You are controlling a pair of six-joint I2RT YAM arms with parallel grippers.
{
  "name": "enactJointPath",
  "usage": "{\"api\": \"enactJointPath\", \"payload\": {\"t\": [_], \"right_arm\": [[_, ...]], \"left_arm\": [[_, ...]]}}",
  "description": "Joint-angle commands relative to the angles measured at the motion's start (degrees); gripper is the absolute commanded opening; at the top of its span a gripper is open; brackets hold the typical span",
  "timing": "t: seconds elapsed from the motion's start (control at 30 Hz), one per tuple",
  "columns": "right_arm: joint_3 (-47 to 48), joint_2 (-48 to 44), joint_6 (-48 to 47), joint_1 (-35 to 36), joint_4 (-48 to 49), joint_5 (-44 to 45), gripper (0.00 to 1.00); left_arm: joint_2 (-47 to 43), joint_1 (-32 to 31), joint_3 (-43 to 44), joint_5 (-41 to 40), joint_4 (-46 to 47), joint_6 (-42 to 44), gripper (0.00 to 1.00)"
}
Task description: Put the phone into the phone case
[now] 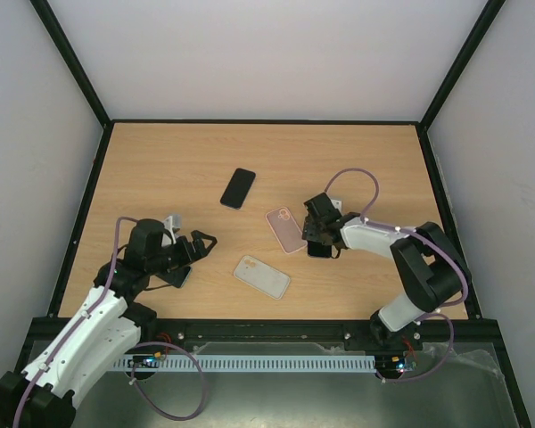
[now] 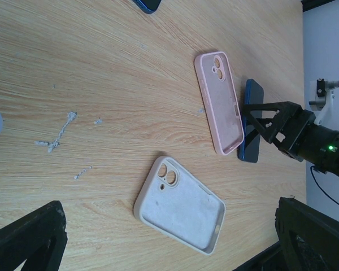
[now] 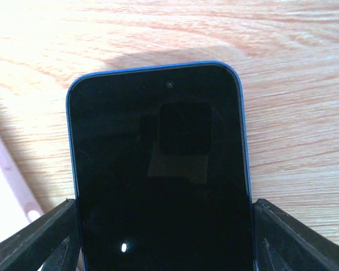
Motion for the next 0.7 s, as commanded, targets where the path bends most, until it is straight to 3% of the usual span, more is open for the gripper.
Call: {"api": "enactJointPath", "payload": {"t": [0.0, 0.23, 0.67], "right_arm": [[-0.01, -4.05, -3.83, 0.23, 0.74, -1.93, 0.72], [0.93, -7.13, -5.85, 0.67, 3.09, -3.50, 0.70], [-0.56, -6.81, -9.89, 2.63, 22.77, -11.88, 0.69]], "left_arm": [[0.00, -0.32, 1.26, 0.50, 1.11, 0.13, 0.99], [0.65, -0.55, 0.96, 1.01, 2.56, -0.21, 0.99], [-3.26, -0.68, 0.57, 0.76, 0.96, -0.10, 0.99]]}}
